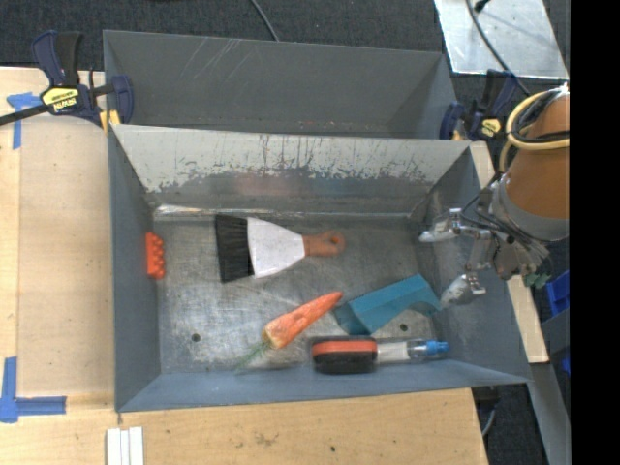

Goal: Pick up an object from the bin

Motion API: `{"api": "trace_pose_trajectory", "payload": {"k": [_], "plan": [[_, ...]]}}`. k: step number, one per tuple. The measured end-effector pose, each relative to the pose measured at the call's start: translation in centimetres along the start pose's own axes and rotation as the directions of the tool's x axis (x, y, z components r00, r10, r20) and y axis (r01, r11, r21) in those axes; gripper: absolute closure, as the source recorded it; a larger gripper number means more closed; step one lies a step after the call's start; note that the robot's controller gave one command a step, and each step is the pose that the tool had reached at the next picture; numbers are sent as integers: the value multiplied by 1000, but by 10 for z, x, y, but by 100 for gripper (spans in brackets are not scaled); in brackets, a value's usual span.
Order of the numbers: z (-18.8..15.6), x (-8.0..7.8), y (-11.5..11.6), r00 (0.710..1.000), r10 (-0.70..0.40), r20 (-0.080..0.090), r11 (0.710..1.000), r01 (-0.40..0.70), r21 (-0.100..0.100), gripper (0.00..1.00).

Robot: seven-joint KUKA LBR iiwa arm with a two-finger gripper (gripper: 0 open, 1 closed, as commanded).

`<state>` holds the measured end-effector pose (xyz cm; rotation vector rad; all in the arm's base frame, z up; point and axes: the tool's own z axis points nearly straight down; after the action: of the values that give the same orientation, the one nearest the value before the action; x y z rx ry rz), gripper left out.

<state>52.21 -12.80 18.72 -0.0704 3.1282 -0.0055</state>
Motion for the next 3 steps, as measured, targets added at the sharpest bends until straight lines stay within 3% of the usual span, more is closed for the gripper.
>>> {"api": "trace_pose_trajectory", "payload": {"k": [1, 2, 3], "plan": [[33, 21, 5, 999, 52, -12, 999, -52, -4, 0], [34, 18, 29, 997, 79, -9, 997, -79, -2, 0], [81, 4, 57, 998, -59, -16, 998, 59, -5, 100]]}}
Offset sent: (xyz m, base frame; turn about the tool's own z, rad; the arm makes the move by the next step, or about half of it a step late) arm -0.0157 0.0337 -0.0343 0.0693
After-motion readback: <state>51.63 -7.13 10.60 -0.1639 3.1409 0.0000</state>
